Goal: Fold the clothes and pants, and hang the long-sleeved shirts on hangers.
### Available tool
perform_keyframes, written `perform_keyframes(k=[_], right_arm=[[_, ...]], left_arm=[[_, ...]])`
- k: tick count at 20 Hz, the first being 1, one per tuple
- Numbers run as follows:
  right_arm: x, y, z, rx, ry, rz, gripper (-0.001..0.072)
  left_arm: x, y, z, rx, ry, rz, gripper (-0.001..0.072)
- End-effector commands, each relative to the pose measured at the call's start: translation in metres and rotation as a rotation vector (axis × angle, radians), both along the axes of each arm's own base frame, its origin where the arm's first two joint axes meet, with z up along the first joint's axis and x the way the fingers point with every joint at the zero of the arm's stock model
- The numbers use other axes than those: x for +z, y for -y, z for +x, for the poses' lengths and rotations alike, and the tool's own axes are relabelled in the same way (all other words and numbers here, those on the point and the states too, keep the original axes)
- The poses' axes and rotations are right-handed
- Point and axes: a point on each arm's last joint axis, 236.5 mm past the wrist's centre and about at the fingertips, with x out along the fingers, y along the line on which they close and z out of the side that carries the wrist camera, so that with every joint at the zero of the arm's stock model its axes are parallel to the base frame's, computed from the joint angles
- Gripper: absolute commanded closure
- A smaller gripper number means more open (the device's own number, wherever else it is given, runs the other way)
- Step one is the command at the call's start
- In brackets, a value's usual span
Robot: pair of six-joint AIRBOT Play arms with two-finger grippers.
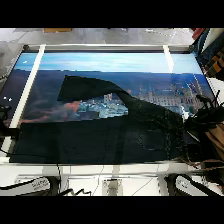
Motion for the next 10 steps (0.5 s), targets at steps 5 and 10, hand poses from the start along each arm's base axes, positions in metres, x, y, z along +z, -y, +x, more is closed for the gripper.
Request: perform_keyframes(k=[5, 10], right_arm=[[-0.009, 0.035, 0.071, -0.130, 0.242, -0.096, 0.0306], [-0.057, -0.013, 0.086, -0.223, 0.150, 0.193, 0.0294]], left_arm=[[0.024, 0.076, 0.119, -0.051, 0.379, -0.139, 0.0014], [0.031, 0.130, 0.159, -0.086, 0.514, -0.258, 0.0014]])
